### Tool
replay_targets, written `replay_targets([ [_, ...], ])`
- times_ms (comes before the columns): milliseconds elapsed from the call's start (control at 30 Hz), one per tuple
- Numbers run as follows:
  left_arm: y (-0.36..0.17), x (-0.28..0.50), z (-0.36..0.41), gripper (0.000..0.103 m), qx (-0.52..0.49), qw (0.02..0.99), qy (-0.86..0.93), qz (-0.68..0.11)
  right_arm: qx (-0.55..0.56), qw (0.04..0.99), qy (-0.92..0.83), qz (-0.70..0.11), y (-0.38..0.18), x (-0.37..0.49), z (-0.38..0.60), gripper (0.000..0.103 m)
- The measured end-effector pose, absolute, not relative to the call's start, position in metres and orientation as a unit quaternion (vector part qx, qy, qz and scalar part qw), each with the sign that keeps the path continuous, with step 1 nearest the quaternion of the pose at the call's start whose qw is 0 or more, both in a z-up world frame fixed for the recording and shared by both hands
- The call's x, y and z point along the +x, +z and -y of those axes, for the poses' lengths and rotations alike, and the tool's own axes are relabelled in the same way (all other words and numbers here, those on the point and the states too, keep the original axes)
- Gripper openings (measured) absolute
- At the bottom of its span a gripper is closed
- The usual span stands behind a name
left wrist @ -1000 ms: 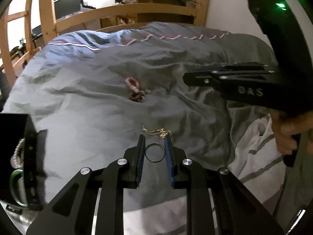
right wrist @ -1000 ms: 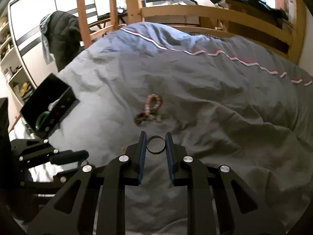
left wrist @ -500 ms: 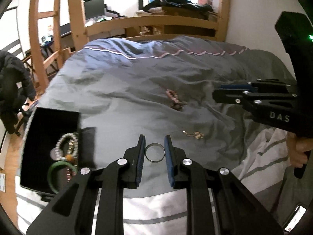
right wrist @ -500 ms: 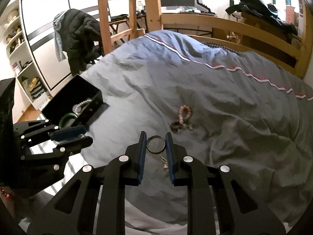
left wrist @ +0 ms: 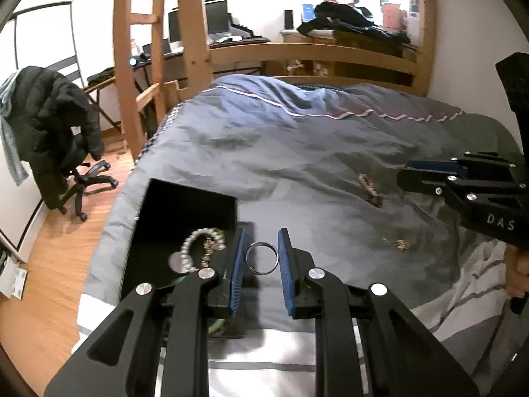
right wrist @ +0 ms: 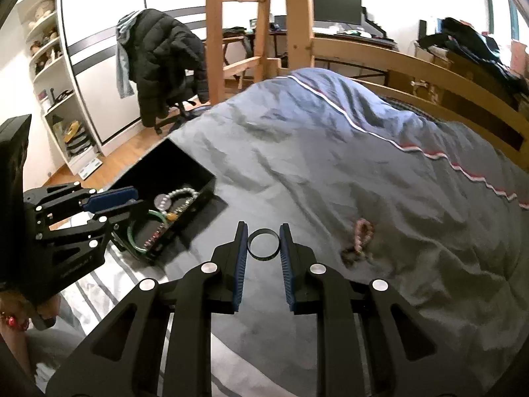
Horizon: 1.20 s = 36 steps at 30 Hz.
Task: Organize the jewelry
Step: 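Carry both silver rings over the black box, then open both tools to release the rings into the box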
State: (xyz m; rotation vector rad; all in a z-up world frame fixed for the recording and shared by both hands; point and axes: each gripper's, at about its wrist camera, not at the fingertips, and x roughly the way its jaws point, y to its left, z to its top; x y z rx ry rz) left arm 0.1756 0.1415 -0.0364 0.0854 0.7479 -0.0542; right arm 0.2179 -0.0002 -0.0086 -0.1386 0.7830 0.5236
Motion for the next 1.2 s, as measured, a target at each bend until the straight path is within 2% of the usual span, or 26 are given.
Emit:
replay_targets([
  [700, -0.059, 0.182, -0.198, 0.020, 0.014, 0.917, 0.031, -0.396, -0.084, 0.859, 0.339, -0.375, -0.020, 0.245, -0.136, 0.020],
  [1200, -0.075, 0.185, -0.209, 0.019, 0.001, 0.906, 0.043, -0.420, -0.065, 0.838, 0.350, -0.413, -0.051, 0.263, -0.164, 0.020],
])
